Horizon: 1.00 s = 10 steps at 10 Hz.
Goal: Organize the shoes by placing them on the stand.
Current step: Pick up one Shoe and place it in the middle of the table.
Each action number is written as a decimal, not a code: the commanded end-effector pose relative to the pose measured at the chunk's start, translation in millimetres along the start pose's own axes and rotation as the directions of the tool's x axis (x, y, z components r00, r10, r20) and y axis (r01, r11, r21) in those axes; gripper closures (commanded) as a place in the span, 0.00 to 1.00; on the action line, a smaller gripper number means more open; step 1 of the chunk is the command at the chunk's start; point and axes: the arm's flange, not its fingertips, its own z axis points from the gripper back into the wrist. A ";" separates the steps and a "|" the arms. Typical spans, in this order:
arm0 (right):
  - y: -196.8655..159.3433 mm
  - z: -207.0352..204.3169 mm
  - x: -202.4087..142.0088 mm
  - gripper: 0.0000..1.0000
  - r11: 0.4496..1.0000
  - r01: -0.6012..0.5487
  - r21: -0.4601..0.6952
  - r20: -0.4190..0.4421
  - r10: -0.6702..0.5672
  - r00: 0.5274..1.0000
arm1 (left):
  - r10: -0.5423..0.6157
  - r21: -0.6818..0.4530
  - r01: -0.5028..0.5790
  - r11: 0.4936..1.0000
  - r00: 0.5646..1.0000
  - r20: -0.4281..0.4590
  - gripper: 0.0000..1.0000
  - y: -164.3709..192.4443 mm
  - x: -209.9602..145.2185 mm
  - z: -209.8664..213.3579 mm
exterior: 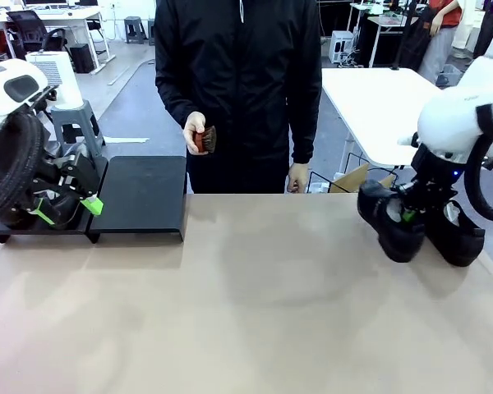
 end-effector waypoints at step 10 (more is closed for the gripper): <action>153.7 5.6 -93.1 1.00 0.995 0.038 -0.093 0.101 -0.028 0.994 | -0.006 -0.022 0.006 1.000 1.000 -0.006 0.24 1.6 -0.5 1.5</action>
